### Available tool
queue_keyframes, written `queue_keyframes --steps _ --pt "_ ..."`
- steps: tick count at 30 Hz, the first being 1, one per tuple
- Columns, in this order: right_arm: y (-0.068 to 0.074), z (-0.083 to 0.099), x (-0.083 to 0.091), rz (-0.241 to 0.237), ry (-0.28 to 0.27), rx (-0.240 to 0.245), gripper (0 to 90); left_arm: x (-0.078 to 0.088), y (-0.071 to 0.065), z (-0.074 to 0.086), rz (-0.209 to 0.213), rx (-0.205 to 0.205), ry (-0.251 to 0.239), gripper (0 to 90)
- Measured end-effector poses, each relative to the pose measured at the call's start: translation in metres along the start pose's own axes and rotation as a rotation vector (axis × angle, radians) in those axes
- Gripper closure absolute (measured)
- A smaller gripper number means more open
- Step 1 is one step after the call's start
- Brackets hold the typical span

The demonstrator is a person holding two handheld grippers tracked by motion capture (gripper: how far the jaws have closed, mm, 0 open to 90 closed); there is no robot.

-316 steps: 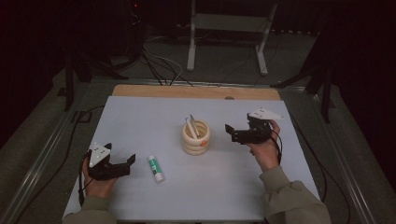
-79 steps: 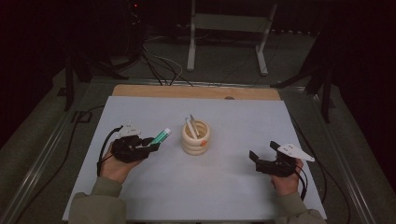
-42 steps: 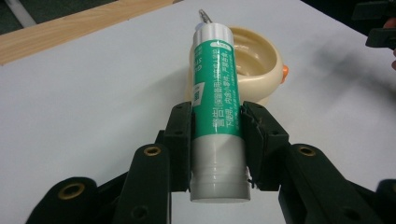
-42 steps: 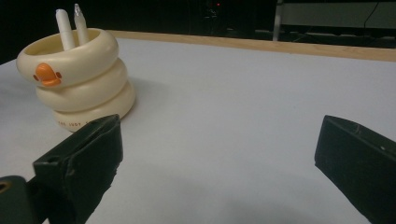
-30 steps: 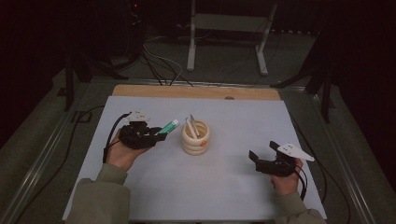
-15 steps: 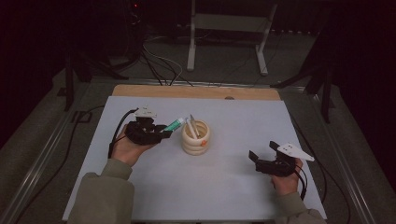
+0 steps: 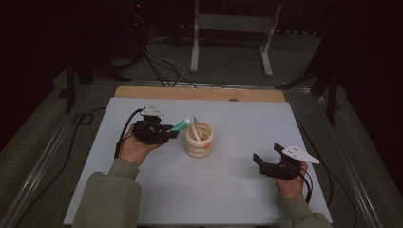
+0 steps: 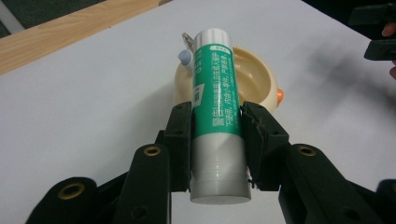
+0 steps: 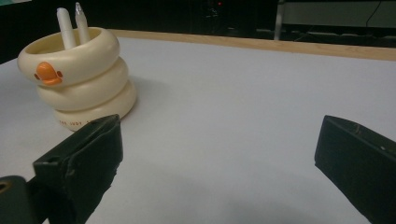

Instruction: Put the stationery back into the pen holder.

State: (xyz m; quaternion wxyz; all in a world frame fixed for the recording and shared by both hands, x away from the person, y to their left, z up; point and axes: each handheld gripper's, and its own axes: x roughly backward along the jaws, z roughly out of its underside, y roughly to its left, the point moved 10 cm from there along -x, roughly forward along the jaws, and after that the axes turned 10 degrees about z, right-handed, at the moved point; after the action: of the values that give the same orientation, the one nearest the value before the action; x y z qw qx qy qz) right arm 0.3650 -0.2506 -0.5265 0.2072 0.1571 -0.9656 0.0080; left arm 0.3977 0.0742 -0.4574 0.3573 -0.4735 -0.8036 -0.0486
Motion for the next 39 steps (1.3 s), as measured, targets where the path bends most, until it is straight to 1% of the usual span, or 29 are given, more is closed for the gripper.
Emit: queue_keyframes --steps 7,23,24,31,39 --pt "0.0 0.0 0.0 0.0 0.002 -0.002 1.7 -0.004 0.0 -0.005 0.002 0.008 -0.001 66.0" --pt "0.0 0.0 -0.001 -0.002 0.005 -0.002 1.7 -0.013 -0.004 -0.013 0.01 -0.005 0.01 66.0" --pt "0.0 0.001 -0.001 -0.002 0.006 -0.002 1.7 -0.013 -0.004 -0.013 0.01 0.001 0.008 66.0" --pt "-0.001 0.0 -0.001 -0.002 0.004 -0.004 1.7 -0.019 -0.005 -0.015 0.013 0.004 0.006 66.0" --pt "-0.001 0.0 0.0 -0.003 0.003 -0.004 1.7 -0.024 -0.007 -0.017 0.02 -0.001 0.01 65.9"
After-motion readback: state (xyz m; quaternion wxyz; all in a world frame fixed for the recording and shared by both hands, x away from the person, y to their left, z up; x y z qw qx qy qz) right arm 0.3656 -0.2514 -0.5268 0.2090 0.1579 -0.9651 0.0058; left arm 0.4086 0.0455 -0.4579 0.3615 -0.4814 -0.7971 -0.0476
